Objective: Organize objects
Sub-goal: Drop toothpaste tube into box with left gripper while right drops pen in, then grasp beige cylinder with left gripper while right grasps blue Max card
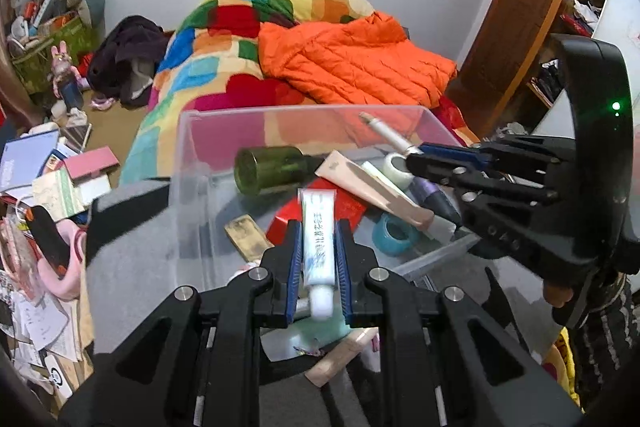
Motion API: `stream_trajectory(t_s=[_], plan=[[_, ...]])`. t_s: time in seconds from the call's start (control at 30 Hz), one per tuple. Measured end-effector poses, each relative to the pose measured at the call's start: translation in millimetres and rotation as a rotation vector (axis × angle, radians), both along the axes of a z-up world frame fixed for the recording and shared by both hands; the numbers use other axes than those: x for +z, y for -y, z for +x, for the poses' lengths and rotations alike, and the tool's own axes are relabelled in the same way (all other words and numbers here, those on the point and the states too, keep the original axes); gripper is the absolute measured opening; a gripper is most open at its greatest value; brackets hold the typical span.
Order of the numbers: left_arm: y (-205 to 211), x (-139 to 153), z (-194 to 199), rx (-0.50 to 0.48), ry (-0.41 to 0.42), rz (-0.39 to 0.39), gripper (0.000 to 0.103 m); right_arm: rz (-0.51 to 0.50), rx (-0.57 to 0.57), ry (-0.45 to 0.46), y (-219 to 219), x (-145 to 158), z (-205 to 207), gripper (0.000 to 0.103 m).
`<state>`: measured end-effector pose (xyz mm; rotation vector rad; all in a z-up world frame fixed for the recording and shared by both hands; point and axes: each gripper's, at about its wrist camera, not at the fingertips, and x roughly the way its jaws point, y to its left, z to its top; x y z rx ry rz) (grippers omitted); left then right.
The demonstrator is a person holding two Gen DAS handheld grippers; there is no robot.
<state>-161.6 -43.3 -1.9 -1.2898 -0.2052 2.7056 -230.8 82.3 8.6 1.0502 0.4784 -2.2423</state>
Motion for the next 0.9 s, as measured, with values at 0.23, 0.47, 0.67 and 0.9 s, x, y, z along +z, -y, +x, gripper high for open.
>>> stream_trajectory(t_s=[0.23,0.47,0.67,0.9], plan=[[-1.9,14.4,22.9,-0.011,-0.057,-0.017,0.016,-0.038,0.045,0.028,-2.0,4.7,17.4,0.011],[-9.9,17.0,59.8,-0.062,-0.093,-0.060,0.020,-0.141,0.065,0.030,-26.4,24.9,47.9,0.011],[-20.8,-18.0,74.5,-0.115,-0.015,-0.115,0.022,-0.184,0.082,0.051,-51.5,20.0,75.6,0.022],[-31.5,-52.8,69.1,-0.152,0.071,-0.173,0.043,-0.122,0.102,0.106,-56.6,-18.6,90.1,0.042]])
